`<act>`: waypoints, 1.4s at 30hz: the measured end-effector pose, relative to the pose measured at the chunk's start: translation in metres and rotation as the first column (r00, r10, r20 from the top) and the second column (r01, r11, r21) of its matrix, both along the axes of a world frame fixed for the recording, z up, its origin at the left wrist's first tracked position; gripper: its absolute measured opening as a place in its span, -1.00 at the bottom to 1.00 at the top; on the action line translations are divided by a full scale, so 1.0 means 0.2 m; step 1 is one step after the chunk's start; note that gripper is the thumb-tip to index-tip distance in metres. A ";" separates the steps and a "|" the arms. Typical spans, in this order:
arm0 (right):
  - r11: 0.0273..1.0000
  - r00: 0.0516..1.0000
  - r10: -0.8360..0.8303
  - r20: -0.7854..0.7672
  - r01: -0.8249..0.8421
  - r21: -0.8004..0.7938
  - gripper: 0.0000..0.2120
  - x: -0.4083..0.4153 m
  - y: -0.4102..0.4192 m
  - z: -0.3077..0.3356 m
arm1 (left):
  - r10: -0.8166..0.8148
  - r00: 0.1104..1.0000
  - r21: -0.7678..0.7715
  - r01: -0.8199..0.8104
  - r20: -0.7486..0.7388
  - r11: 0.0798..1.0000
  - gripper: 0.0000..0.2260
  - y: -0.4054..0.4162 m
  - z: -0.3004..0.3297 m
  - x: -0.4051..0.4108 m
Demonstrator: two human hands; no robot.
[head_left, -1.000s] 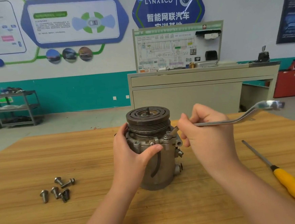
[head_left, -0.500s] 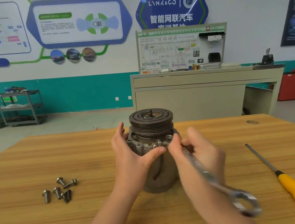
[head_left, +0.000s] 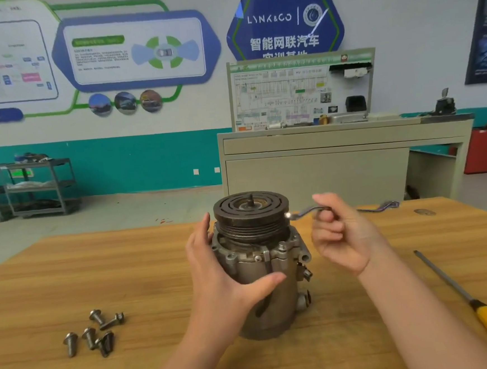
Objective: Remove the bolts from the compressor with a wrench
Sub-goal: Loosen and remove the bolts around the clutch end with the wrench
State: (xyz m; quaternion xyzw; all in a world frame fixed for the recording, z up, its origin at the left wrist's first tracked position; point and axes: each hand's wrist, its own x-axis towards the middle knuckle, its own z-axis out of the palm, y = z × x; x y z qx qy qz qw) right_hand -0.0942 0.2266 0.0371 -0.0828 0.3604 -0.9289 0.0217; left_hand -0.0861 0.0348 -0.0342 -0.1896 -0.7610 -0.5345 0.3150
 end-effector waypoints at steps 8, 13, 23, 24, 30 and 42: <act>0.726 0.784 -0.456 -0.421 0.601 0.333 -0.54 0.17 0.00 -0.07 | 0.130 0.985 -0.093 -0.120 0.116 0.988 0.23 0.03 0.04 0.01; 0.591 0.677 -0.449 -0.583 0.714 0.375 -0.62 0.23 -0.06 -0.06 | 0.173 0.977 -0.055 -0.167 0.128 0.984 0.22 0.06 0.04 0.04; 0.252 0.476 -0.468 -0.745 0.879 0.404 -0.61 0.25 -0.19 -0.06 | 0.264 0.958 -0.031 -0.262 0.109 0.964 0.04 0.12 0.04 0.06; 0.146 0.431 -0.435 -0.791 0.900 0.410 -0.61 0.25 -0.21 -0.04 | 0.261 0.958 -0.035 -0.258 0.120 0.965 0.03 0.12 0.04 0.07; -0.193 0.271 -0.106 -0.957 0.938 0.287 -0.65 0.31 -0.36 -0.06 | 0.213 0.951 -0.002 -0.218 0.223 0.976 -0.14 0.14 0.04 0.03; 0.910 0.935 -0.130 -0.330 0.244 0.334 -0.69 0.11 0.03 -0.03 | 0.194 0.979 0.045 -0.197 0.062 0.979 -0.12 0.11 -0.02 0.05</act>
